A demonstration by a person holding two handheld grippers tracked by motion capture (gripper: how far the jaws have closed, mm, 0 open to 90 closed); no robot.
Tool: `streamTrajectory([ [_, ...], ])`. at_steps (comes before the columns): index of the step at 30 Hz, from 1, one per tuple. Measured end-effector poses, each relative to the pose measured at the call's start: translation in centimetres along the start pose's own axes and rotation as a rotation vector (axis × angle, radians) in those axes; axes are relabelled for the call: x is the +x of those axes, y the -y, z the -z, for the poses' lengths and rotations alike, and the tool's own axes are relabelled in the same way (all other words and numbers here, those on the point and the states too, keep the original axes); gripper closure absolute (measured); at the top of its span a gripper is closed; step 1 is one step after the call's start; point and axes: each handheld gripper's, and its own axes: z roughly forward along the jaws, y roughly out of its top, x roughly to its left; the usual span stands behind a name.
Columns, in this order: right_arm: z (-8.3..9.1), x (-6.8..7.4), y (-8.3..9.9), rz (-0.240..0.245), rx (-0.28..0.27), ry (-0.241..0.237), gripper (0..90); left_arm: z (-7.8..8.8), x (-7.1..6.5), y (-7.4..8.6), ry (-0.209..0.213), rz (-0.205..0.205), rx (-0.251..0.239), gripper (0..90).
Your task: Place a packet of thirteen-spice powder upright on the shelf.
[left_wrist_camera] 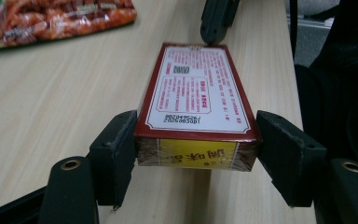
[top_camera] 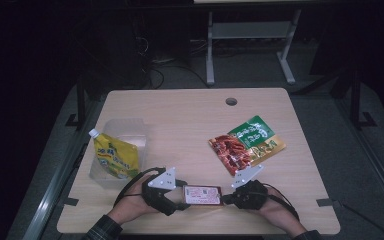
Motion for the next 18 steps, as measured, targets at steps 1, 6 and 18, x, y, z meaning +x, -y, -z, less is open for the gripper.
streamTrajectory([
  [1, 0.0, 0.0, 0.0, -0.003, 0.001, 0.000, 90.0, 0.0, -0.1, -0.2, -0.001, -0.002, -0.011, 31.6],
  [6, -0.1, -0.2, 0.1, -0.005, 0.006, -0.001, 90.0, 0.4, -0.1, -1.2, 0.002, -0.014, -0.059, 31.8],
  [18, -0.8, -0.8, -0.6, -0.007, 0.009, -0.023, 90.0, 0.1, -0.3, -3.8, 0.013, -0.006, -0.155, 31.9],
])
